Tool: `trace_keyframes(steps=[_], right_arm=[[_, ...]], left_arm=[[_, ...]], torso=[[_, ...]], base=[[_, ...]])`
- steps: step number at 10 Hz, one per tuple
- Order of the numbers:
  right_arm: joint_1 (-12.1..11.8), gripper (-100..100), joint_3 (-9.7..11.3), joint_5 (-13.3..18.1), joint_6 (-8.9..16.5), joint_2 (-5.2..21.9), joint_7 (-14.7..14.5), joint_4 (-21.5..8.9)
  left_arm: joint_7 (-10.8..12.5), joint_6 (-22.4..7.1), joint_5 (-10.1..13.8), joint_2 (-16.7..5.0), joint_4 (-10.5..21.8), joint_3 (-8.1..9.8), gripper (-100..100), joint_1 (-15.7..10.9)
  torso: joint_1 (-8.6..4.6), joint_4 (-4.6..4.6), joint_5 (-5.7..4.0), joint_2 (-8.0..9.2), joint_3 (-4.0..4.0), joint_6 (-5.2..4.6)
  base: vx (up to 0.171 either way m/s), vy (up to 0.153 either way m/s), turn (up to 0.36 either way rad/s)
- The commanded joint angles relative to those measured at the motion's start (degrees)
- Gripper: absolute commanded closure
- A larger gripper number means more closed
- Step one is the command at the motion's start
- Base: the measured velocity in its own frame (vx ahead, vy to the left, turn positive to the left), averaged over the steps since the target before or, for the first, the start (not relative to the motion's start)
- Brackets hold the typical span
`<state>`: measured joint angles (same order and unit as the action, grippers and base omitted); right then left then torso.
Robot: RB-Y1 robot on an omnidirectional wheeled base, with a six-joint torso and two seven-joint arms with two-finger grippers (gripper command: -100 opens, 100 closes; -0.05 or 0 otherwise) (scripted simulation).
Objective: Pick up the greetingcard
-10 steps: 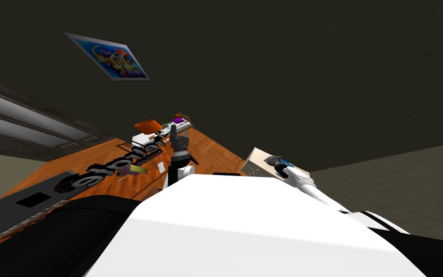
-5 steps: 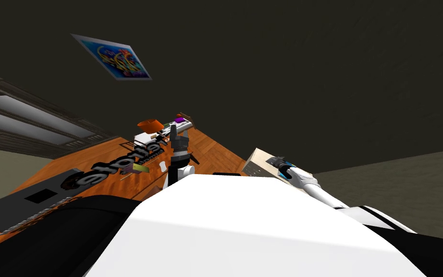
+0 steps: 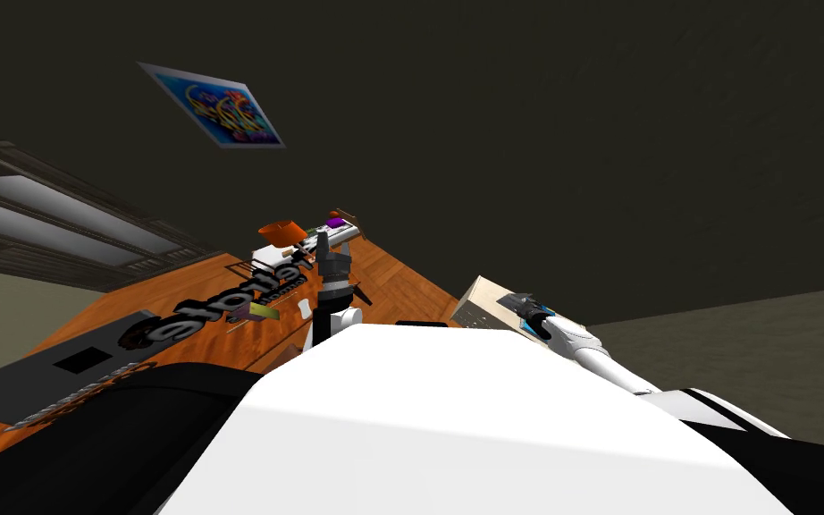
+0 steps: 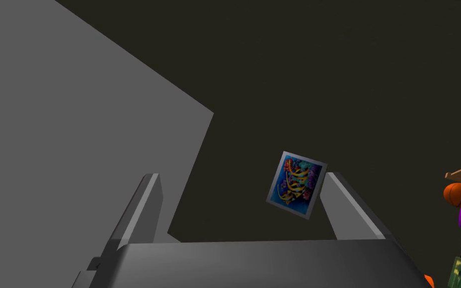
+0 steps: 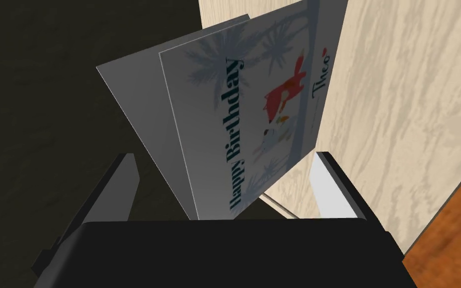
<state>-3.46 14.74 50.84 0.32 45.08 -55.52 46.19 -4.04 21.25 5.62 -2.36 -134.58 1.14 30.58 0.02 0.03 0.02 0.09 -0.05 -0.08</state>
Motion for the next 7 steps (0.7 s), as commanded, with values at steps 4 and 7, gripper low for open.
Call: trace_keyframes(steps=[4,7], right_arm=[[0.5,-100,0.1,1.1,2.7,-3.3,-1.0,0.0],[0.5,100,-0.8,1.5,2.1,-3.5,-1.4,-0.3]], left_arm=[[0.0,0.0,0.0,0.0,0.0,0.01,0,0.0],[0.0,0.0,0.0,0.0,0.0,0.0,0,0.0]], torso=[[-0.42,-0.02,-0.1,-0.09,0.05,0.01],[-0.15,-0.02,-0.04,-0.08,0.05,0.0]], base=[[0.025,-0.075,0.022],[0.019,-0.031,0.004]])
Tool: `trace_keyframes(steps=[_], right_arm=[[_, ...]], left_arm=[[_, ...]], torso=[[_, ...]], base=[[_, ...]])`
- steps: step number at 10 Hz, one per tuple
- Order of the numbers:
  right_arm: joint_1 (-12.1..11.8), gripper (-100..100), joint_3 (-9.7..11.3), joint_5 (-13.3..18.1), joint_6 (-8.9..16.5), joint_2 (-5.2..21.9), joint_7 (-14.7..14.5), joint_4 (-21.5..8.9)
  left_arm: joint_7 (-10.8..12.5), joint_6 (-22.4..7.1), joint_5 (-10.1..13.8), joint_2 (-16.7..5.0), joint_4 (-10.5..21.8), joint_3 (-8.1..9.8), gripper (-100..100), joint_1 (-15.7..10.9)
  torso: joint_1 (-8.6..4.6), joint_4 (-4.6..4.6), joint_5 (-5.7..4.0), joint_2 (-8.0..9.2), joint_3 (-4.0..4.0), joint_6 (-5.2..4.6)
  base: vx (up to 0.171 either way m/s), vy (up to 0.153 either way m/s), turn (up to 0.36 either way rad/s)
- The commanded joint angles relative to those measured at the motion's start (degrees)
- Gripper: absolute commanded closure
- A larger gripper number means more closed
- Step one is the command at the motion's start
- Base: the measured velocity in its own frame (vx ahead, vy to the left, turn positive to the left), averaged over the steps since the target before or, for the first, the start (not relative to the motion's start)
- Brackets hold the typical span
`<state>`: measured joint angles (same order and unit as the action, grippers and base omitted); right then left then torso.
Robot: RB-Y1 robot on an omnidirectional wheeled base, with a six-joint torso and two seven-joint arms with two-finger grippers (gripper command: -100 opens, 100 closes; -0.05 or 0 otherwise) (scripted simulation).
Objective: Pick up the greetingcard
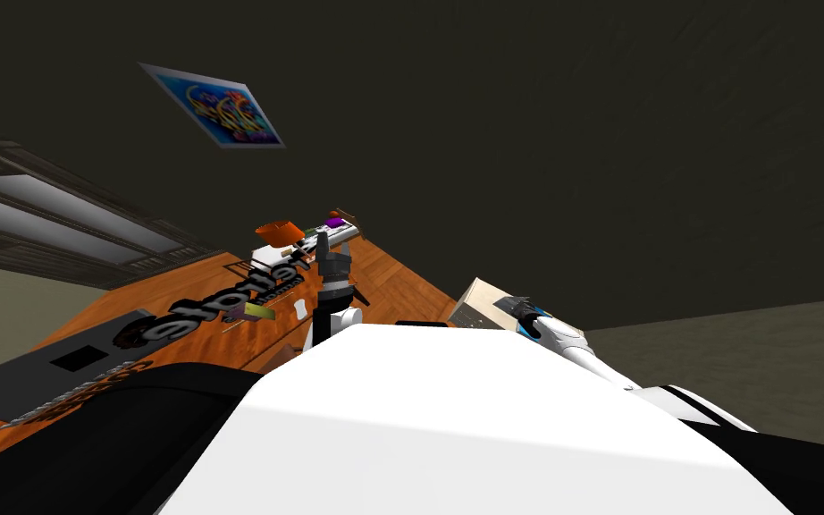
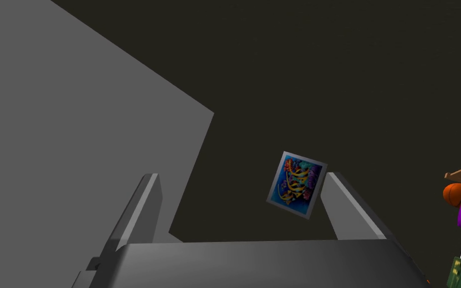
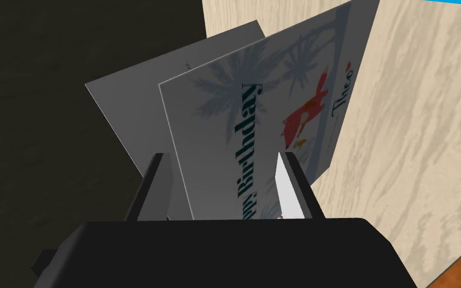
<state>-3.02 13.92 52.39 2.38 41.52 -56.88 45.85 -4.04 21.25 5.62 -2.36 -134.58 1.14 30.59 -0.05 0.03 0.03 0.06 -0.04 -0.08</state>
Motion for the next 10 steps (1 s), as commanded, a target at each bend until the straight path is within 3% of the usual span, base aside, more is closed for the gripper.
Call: trace_keyframes(steps=[1,4,5,6,8,9,10], right_arm=[[0.0,100,0.0,0.0,0.0,0.0,0.0,0.0],[0.0,100,0.1,0.0,-0.1,0.0,0.0,0.0],[-0.1,0,0.1,0.0,-0.1,0.0,0.0,0.0],[-0.1,100,0.9,-0.9,-0.5,1.6,0.8,0.4],[-0.4,100,0.8,-1.5,-2.1,3.6,1.4,0.3],[-0.5,100,0.6,-1.3,-1.6,2.9,1.2,0.4],[-0.6,0,0.4,-1.2,-1.9,2.9,1.1,0.3]], left_arm=[[0.0,0.0,0.0,0.0,0.0,0.0,0,0.0],[0.0,0.0,0.0,0.0,0.0,0.0,0,0.0],[0.0,0.0,0.0,0.0,0.0,0.0,0,0.0],[0.0,0.0,0.0,0.0,0.0,0.0,0,0.0],[0.0,0.0,0.0,0.0,0.0,-0.01,0,0.0],[0.0,0.0,0.0,0.0,0.0,-0.01,0,0.0],[0.0,0.0,0.0,0.0,0.0,-0.01,0,0.0]], torso=[[0.0,0.0,0.0,0.0,0.0,0.0],[0.05,0.06,0.03,0.07,-0.07,-0.01],[0.02,0.06,0.01,0.06,-0.06,0.0],[-0.01,0.06,0.01,0.04,-0.05,0.0],[0.49,0.1,0.13,0.24,-0.17,-0.07],[0.55,0.13,0.16,0.32,-0.22,-0.08],[0.33,0.15,0.14,0.25,-0.2,-0.05]], base=[[0.0,0.0,0.0],[0.0,0.0,0.0],[0.0,0.0,0.0],[-0.026,0.072,-0.022],[-0.049,0.14,-0.036],[-0.022,0.056,-0.017],[-0.005,0.012,-0.001]])
